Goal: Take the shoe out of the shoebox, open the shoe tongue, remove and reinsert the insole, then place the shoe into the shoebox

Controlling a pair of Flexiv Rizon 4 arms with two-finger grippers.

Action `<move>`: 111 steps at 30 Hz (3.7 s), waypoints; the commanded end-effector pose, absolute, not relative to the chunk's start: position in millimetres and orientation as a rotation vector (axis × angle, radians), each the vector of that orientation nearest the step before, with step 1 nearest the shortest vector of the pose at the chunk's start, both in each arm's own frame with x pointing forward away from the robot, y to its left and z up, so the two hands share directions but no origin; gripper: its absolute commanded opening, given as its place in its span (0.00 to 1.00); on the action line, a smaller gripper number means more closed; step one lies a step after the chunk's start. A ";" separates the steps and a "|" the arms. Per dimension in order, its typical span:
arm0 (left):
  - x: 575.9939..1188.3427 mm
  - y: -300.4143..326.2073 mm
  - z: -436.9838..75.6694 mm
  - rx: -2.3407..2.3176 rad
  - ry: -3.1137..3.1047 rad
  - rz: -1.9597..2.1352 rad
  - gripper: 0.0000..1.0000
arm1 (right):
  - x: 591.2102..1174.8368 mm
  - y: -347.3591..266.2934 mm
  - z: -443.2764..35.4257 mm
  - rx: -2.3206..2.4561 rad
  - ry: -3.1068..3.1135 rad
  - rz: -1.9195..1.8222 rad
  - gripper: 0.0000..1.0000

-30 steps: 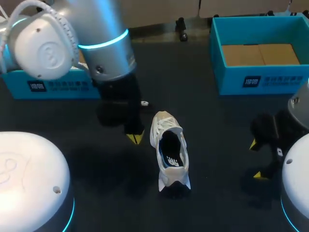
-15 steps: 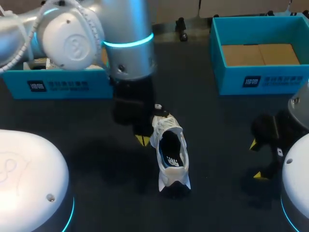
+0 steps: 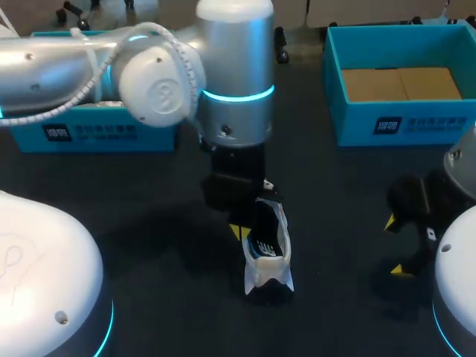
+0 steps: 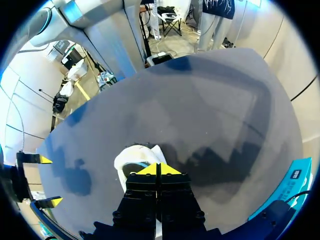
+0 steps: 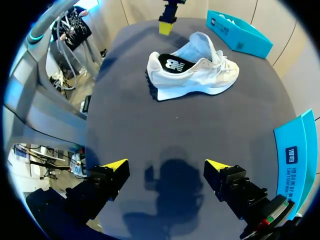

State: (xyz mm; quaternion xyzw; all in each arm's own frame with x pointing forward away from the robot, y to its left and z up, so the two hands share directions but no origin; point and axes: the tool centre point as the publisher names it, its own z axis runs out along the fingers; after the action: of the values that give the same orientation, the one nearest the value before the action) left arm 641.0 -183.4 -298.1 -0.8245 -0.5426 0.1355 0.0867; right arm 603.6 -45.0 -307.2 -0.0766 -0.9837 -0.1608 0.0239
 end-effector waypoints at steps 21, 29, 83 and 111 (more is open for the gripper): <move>650.8 -198.0 -352.8 -2.407 -1.711 0.286 0.00 | 602.0 -45.1 -307.6 -0.238 -3.047 -0.497 1.00; 654.6 -202.4 -361.1 -2.385 -1.743 0.293 0.00 | 602.0 -45.1 -307.6 -0.238 -3.047 -0.497 1.00; 617.6 -219.2 -383.9 -2.382 -1.814 0.269 0.00 | 602.0 -45.1 -307.6 -0.238 -3.047 -0.497 1.00; 651.0 -214.7 -371.3 -2.429 -1.913 0.176 0.00 | 602.0 -45.1 -307.6 -0.238 -3.047 -0.497 1.00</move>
State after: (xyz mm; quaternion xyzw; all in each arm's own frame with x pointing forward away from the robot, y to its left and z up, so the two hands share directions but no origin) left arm 654.6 -218.7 -383.4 -0.7816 -0.6203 0.0623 0.0206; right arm 604.1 -45.1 -307.4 -0.0763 -0.9837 -0.1612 0.0243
